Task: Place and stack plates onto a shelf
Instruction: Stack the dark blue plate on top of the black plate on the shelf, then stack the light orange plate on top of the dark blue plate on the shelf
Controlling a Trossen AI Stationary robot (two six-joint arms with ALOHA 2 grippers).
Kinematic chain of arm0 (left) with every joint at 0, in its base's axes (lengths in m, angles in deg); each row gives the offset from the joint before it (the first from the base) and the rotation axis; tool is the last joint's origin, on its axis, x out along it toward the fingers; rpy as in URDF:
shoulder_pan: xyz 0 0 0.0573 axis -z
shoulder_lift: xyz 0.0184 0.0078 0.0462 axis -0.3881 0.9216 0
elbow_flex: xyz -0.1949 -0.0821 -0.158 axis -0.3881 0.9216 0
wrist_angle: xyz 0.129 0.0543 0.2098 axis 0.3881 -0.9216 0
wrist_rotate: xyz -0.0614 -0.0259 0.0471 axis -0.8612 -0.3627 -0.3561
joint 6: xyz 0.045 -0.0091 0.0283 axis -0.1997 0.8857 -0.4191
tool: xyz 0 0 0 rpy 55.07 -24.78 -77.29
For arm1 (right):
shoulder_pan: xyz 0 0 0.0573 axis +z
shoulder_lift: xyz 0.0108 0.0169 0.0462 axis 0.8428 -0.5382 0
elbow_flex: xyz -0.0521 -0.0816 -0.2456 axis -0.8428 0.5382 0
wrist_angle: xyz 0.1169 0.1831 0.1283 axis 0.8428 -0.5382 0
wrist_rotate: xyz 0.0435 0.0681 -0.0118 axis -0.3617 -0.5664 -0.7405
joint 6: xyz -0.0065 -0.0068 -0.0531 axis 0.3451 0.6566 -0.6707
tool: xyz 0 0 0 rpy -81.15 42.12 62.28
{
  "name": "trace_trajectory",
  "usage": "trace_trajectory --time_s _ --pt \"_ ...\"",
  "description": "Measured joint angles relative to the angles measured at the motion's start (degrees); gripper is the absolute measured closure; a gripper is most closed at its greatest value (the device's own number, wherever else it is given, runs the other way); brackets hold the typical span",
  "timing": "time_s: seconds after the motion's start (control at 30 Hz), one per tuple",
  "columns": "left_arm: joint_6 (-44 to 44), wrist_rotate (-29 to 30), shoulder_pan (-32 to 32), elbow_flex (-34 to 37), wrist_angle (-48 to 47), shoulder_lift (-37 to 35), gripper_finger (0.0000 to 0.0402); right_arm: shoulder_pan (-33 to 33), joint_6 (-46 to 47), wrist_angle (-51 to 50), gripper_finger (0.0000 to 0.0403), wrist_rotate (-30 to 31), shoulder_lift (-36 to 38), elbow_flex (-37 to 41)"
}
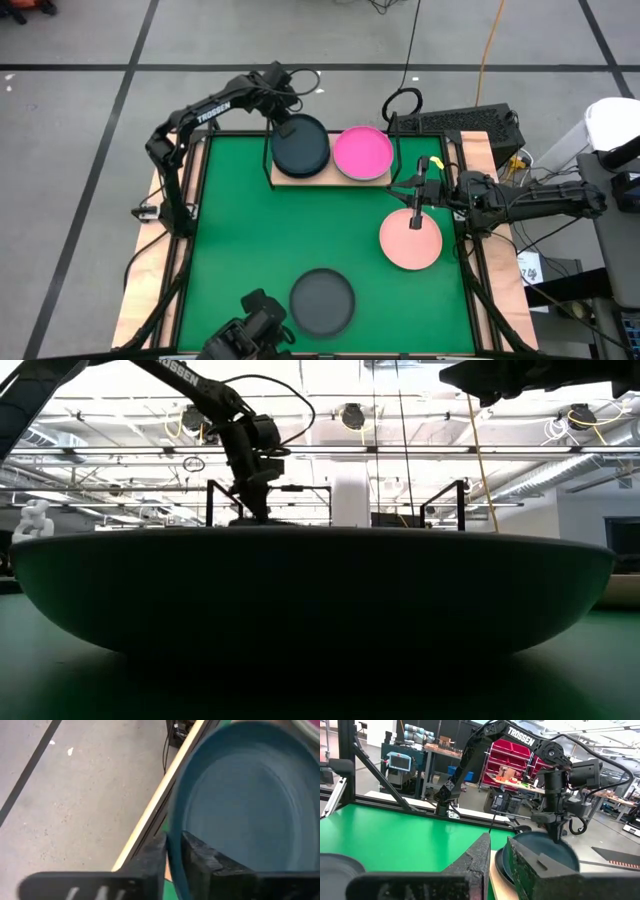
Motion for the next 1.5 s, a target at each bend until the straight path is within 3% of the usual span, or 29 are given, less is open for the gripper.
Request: trace_trajectory --time_s 0.2,0.4,0.53,0.73,0.87,1.1,1.2,1.5 --pt "0.33 -0.11 0.73 0.0 0.06 0.0 0.0278 0.0 0.07 -0.04 0.0353 0.0 0.0 0.0" --pt "0.85 -0.66 1.19 -1.96 -1.72 -1.05 0.0257 0.0 0.07 -0.39 0.0353 0.47 0.0 0.0" --pt "1.07 -5.91 1.74 -2.88 -0.82 -7.03 0.0257 0.02 1.17 -2.55 0.0353 5.87 -0.34 0.0" --pt "3.81 -7.93 4.85 0.34 7.71 -20.45 0.0257 0.02 3.97 -8.8 0.0339 5.6 -2.79 -2.45" --pt "5.34 -8.83 8.27 8.14 15.83 -29.77 0.0257 0.02 6.77 -19.56 0.0324 5.4 -7.5 -7.5" --pt "11.96 -8.59 13.84 30.48 37.75 -45.71 0.0257 0.75 11.09 -30.91 0.0301 -3.02 -16.43 -12.17" --pt "15.16 -8.56 16.08 39.08 44.66 -51.08 0.0257 2.25 13.38 -35.49 0.0297 -3.89 -19.32 -12.2" --pt "20.55 -8.53 21.27 55.25 60.35 -57.81 0.0257 10.34 19.63 -39.11 0.0294 -6.46 -29.26 -12.22"
